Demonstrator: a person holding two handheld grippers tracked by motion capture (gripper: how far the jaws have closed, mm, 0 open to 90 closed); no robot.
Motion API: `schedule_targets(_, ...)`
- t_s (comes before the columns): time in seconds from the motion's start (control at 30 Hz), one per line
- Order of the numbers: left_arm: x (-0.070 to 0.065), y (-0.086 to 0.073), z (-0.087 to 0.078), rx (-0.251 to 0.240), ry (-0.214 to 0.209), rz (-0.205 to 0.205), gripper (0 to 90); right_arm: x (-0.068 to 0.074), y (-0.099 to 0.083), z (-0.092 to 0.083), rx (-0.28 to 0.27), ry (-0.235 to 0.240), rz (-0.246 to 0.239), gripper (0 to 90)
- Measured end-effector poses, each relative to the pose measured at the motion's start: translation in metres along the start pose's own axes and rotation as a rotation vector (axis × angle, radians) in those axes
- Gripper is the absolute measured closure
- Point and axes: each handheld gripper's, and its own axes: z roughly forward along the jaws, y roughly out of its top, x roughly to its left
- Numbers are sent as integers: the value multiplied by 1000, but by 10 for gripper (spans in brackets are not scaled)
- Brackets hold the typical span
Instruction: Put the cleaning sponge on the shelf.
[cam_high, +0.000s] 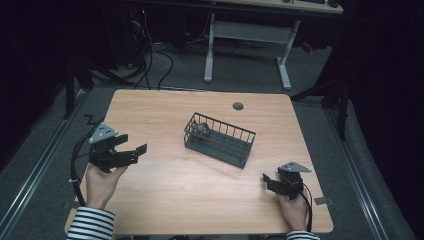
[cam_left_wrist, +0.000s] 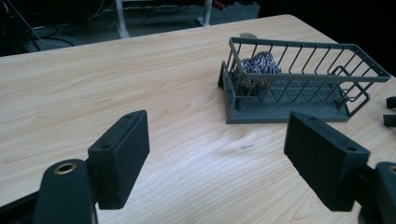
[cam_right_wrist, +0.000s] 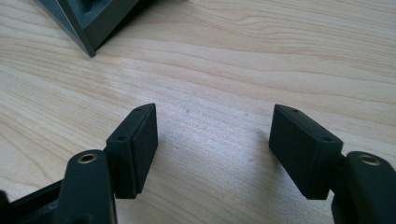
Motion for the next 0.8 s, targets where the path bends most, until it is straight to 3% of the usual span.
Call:
schedule_targets(0.1,2,-6,0,1,-26,-23,228,0,0,0,0,0,0,329)
schedule_targets(0.8,10,-47,7,34,-31,-106,229,0,0,0,0,0,-1,328)
